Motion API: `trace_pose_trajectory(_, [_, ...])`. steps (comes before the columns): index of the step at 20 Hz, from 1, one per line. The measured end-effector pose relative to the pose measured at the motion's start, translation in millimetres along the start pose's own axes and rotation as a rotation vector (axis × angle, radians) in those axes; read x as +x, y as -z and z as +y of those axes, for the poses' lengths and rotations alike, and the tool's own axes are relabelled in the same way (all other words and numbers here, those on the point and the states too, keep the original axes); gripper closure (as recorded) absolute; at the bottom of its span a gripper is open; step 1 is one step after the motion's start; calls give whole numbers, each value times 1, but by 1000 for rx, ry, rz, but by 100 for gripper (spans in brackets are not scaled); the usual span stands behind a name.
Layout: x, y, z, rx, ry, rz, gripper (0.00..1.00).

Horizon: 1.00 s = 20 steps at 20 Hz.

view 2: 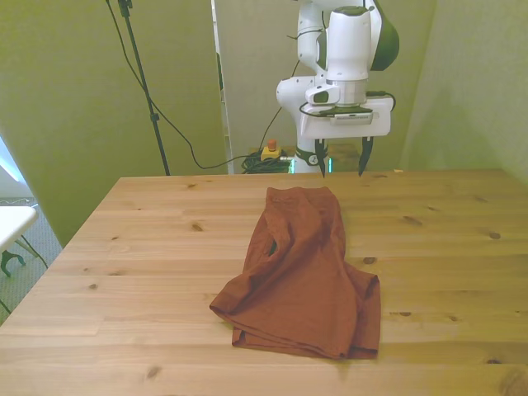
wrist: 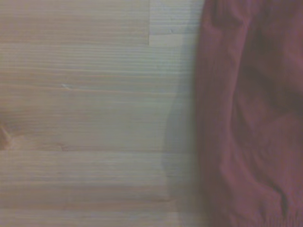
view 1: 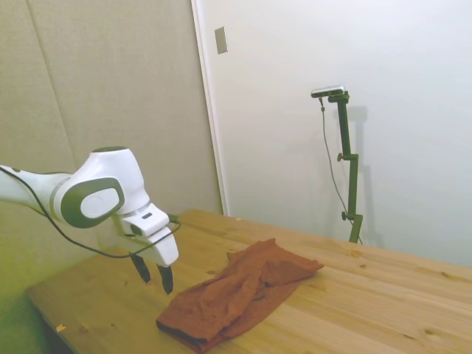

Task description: Unfold the shorts

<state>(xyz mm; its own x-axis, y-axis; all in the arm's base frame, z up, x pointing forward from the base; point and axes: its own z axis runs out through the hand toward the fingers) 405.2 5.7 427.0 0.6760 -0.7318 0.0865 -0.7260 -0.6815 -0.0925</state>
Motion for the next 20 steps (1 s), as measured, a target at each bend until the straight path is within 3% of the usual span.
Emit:
trace_pose_trajectory(4, [13, 2, 12, 1, -28, -16, 0])
trace_pose_trajectory(10, [94, 18, 97, 43, -157, -59, 0])
trace_pose_trajectory(15, [147, -17, 149, 113, -211, -207, 0])
trace_pose_trajectory(19, [182, -46, 161, 153, -200, -355, 0])
trace_pose_trajectory(20, [186, -53, 159, 154, -188, -381, 100])
